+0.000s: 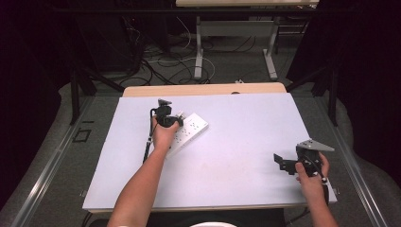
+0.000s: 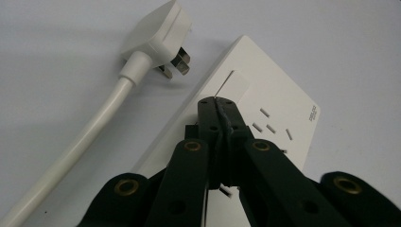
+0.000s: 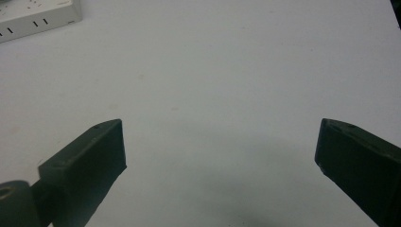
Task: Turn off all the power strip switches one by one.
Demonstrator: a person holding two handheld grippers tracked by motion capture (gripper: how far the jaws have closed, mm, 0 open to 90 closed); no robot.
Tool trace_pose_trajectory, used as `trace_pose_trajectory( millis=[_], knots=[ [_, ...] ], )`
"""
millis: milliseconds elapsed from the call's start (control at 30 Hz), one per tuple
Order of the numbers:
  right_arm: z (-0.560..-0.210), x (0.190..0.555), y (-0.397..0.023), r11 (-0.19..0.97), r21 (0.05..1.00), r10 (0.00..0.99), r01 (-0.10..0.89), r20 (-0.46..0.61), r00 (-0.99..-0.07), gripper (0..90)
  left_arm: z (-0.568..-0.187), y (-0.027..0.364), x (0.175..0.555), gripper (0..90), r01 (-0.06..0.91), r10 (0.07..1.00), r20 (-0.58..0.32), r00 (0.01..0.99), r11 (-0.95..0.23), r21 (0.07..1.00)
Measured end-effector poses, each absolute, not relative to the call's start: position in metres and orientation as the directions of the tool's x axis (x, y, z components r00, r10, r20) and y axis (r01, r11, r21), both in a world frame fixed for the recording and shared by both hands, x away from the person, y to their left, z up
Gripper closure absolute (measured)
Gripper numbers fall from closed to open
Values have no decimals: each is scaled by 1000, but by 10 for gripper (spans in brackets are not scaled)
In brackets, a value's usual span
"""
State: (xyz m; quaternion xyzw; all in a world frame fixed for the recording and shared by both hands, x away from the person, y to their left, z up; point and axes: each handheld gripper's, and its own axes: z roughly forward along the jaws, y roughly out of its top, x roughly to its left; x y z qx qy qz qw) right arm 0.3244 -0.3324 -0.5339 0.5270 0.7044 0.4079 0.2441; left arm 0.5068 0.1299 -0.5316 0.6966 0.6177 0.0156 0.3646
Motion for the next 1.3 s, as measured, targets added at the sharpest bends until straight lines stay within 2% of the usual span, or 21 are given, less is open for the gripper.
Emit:
trace_pose_trajectory(
  millis=[1100,1300],
  knots=[
    [-534,324,-332,108,831,943,545,89,-322,21,-528,128,506,900,843,871,-442,216,63,535],
    [-534,324,-332,110,833,942,543,87,-324,21,-520,128,506,900,838,875,-422,239,34,545]
  ],
)
